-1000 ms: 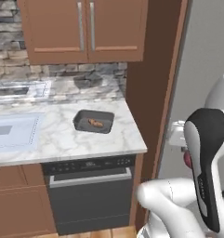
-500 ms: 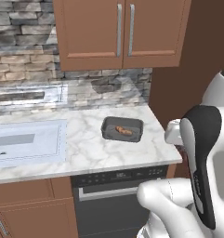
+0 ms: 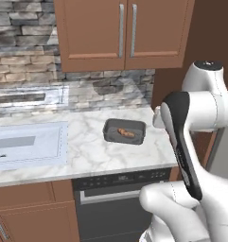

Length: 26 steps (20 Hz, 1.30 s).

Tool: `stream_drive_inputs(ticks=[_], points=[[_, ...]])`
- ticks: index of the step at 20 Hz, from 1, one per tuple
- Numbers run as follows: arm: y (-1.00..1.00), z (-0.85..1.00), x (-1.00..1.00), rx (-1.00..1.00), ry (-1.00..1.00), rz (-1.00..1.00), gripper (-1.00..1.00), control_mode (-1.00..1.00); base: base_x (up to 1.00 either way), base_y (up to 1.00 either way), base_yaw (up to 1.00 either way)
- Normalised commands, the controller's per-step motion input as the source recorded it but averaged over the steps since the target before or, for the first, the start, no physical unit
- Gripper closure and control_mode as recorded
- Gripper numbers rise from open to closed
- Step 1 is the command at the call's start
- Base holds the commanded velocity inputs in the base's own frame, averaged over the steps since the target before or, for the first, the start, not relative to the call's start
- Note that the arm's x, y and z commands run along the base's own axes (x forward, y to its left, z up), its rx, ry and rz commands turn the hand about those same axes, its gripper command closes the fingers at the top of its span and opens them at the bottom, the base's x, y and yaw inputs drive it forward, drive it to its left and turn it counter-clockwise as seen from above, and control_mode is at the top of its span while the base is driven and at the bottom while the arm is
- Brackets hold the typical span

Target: Take the onion and potato out of the freezer and place them in the tupperware container on the counter. Then put the tupperware containing the vegetables back in the freezer.

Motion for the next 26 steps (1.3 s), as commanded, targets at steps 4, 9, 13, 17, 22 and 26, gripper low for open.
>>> stream_drive_inputs(ticks=[4, 9, 13, 17, 22, 26], points=[[0.17, -0.17, 1.00, -0.03, 0.00, 0.00, 1.00, -1.00, 0.00, 0.00, 0.00], [0.07, -0.29, 1.00, -0.01, 0.00, 0.00, 1.00, -1.00, 0.00, 0.00, 0.00], [0.03, -0.49, 0.96, -0.03, -0.03, 0.00, 1.00, -1.00, 0.00, 0.00, 0.00], [0.11, -0.59, 0.79, -0.05, -0.07, 0.01, 1.00, -1.00, 0.00, 0.00, 0.00], [0.05, -0.50, 0.80, -0.02, -0.03, 0.00, 1.00, -1.00, 0.00, 0.00, 0.00], [0.00, -0.26, 0.89, 0.00, 0.00, 0.00, 1.00, -1.00, 0.00, 0.00, 0.00]])
